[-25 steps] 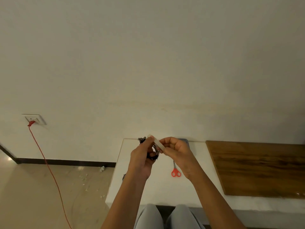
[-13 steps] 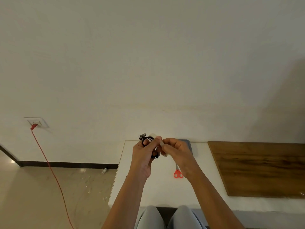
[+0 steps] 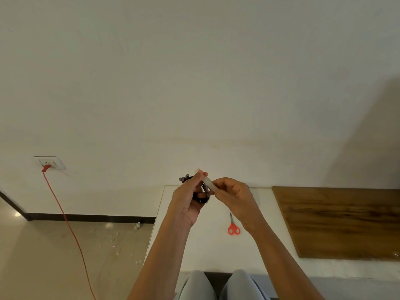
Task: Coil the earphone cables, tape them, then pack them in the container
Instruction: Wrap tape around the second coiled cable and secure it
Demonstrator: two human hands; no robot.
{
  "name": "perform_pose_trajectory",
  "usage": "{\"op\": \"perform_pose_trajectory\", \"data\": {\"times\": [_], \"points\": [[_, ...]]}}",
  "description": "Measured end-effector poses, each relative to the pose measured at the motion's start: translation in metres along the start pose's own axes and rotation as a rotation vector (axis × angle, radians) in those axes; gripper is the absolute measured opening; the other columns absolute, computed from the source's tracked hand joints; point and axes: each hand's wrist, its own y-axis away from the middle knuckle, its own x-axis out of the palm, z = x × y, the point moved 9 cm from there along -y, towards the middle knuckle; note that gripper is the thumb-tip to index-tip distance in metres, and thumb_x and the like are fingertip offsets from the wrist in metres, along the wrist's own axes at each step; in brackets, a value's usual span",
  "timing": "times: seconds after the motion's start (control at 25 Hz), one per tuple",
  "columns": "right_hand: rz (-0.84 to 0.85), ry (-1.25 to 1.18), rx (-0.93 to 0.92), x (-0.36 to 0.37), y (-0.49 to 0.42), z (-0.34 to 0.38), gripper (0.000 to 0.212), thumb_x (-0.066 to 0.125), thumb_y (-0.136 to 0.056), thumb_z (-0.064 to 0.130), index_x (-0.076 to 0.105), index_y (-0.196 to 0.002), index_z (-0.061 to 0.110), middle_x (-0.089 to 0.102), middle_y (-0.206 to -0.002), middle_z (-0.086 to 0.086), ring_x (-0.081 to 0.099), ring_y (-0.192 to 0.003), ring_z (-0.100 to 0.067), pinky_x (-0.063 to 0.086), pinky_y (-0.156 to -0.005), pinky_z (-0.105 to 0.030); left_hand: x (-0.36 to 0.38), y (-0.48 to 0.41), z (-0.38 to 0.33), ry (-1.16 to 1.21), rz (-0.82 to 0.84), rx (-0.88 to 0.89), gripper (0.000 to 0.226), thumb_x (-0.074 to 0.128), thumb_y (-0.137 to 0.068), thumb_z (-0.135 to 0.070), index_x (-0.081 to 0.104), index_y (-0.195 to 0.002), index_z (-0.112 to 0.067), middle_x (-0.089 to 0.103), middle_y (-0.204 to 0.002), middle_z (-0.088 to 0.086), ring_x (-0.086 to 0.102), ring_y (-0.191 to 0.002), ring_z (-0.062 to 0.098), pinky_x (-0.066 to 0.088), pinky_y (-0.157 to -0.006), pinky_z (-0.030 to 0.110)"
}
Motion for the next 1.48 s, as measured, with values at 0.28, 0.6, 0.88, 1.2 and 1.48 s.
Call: {"op": "perform_pose_trajectory", "data": {"times": [0.28, 0.6, 0.88, 1.2, 1.48], "points": [[-0.036, -0.159, 0.117, 0.000, 0.002, 0.002, 0.018, 0.058, -0.088, 0.005, 0.075, -0.093, 0.009, 0.068, -0.074, -0.005, 0.054, -0.059, 0.001, 0.041, -0.054, -0.007, 0.007, 0.005, -0.014, -0.256, 0.085, 0.180, 0.027, 0.074, -0.082, -0.024, 0.070, -0.055, -0.022, 0.069, -0.079, 0.004, 0.054, -0.061, 0.013, 0.044, -0.058, 0.025], [-0.029, -0.226, 0.124, 0.003, 0.000, 0.008, 0.017, 0.057, -0.089, 0.007, 0.074, -0.089, 0.004, 0.066, -0.065, 0.005, 0.051, -0.051, 0.003, 0.039, -0.049, -0.005, 0.010, 0.008, -0.023, -0.275, 0.074, 0.263, 0.028, 0.078, -0.077, -0.019, 0.064, -0.053, -0.023, 0.063, -0.084, 0.014, 0.046, -0.055, 0.014, 0.040, -0.057, 0.026], [0.047, -0.170, 0.035, 0.006, 0.004, 0.012, 0.026, 0.052, -0.089, -0.003, 0.072, -0.099, 0.011, 0.073, -0.082, 0.008, 0.062, -0.071, 0.003, 0.044, -0.060, -0.006, 0.011, 0.009, -0.017, -0.126, 0.090, 0.104, 0.018, 0.072, -0.080, -0.024, 0.072, -0.089, -0.007, 0.059, -0.051, -0.007, 0.052, -0.047, 0.008, 0.047, -0.061, 0.025], [-0.096, -0.173, 0.124, -0.002, -0.004, 0.019, 0.012, 0.065, -0.087, 0.016, 0.073, -0.083, 0.009, 0.067, -0.065, 0.001, 0.053, -0.050, 0.000, 0.040, -0.049, -0.008, 0.014, 0.013, -0.024, -0.313, 0.091, 0.260, 0.037, 0.073, -0.083, -0.018, 0.066, -0.048, -0.028, 0.066, -0.094, 0.012, 0.049, -0.070, 0.017, 0.040, -0.062, 0.025], [0.058, -0.237, 0.059, 0.005, -0.003, 0.022, 0.033, 0.045, -0.089, -0.011, 0.067, -0.109, 0.002, 0.071, -0.069, 0.010, 0.054, -0.044, 0.005, 0.039, -0.045, -0.004, 0.018, 0.008, -0.029, -0.164, 0.106, 0.192, 0.008, 0.074, -0.080, -0.021, 0.074, -0.077, -0.013, 0.064, -0.058, -0.005, 0.049, -0.048, 0.009, 0.044, -0.051, 0.022]]}}
